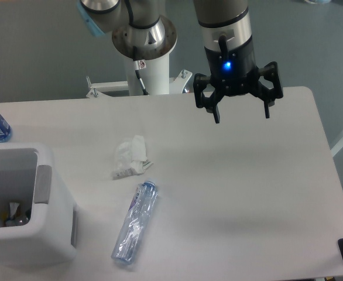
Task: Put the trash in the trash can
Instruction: 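Move the open gripper toward the crumpled white tissue, then lower the gripper onto the white tissue and close on it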
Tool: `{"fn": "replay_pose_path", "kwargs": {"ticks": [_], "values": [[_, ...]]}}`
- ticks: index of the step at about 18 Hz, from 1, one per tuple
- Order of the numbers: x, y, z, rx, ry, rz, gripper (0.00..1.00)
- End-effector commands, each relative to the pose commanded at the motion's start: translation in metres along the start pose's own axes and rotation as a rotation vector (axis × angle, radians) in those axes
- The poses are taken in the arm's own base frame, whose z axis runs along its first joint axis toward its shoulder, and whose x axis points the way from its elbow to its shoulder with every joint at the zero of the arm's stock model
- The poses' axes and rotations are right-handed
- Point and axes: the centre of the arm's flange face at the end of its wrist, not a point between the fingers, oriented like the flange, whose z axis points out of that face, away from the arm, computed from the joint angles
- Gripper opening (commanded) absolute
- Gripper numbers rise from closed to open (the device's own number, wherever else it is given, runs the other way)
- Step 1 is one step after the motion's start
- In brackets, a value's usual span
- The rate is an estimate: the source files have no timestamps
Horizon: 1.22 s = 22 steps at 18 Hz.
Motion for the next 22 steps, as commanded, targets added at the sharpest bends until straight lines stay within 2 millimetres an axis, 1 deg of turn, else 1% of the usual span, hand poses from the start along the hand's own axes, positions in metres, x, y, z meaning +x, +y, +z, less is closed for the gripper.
{"fn": "replay_pose_path", "kwargs": {"ticks": [2, 3, 6, 9, 10, 11, 12, 14, 16, 17, 20, 21, 22], "values": [[0.008, 0.009, 0.002, -0.006, 0.007, 0.004, 1.00], [0.015, 0.014, 0.007, -0.012, 0.018, 0.008, 1.00], [0.031, 0.023, 0.009, -0.019, 0.035, 0.007, 1.00], [0.042, 0.031, 0.026, -0.028, 0.050, 0.011, 1.00], [0.049, 0.033, 0.034, -0.025, 0.062, 0.017, 1.00], [0.062, 0.035, 0.041, -0.018, 0.080, 0.029, 1.00], [0.073, 0.042, 0.046, -0.018, 0.087, 0.036, 1.00], [0.108, 0.055, 0.064, -0.022, 0.104, 0.063, 1.00], [0.139, 0.067, 0.080, -0.023, 0.119, 0.094, 1.00], [0.153, 0.069, 0.087, -0.033, 0.134, 0.113, 1.00], [0.197, 0.071, 0.109, -0.070, 0.194, 0.192, 1.00], [0.214, 0.066, 0.120, -0.086, 0.217, 0.225, 1.00], [0.226, 0.063, 0.126, -0.098, 0.233, 0.247, 1.00]]}}
